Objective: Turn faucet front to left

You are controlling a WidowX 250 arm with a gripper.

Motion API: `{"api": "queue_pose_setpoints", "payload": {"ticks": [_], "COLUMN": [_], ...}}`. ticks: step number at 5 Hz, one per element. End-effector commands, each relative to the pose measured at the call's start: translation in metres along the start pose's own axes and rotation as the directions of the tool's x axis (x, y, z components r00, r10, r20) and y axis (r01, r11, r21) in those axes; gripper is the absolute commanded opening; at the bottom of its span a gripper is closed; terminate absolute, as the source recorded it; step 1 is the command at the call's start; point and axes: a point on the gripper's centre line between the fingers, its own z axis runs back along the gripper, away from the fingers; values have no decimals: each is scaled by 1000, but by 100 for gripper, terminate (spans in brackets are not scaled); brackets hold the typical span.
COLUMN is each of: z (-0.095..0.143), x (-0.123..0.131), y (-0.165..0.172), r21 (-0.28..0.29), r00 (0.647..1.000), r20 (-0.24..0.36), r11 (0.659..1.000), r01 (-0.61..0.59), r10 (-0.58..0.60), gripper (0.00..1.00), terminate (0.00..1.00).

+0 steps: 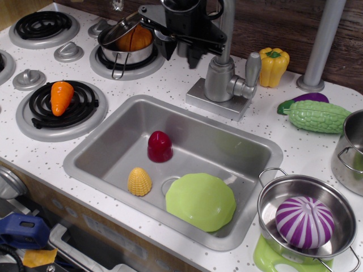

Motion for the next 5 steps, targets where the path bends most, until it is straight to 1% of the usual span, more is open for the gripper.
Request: {"api": "queue_pose_setpoints", "payload": {"ticks": [1, 2, 3, 4, 5], "z": [-6, -24, -38, -46, -50], "x": [16, 23, 32, 39, 43], "y": [20, 41, 51, 54, 52], "r21": [77, 124, 127, 117, 105], "r00": [992, 980, 971, 968, 968], "r20": [111, 152, 180, 196, 199], "r11": [996, 986, 983, 984, 985], "r01": [54, 112, 135, 137, 134], "r10": [-63, -130, -156, -158, -153], "gripper": [0, 0, 0, 0, 0], "terminate": [0, 0, 0, 0, 0]}}
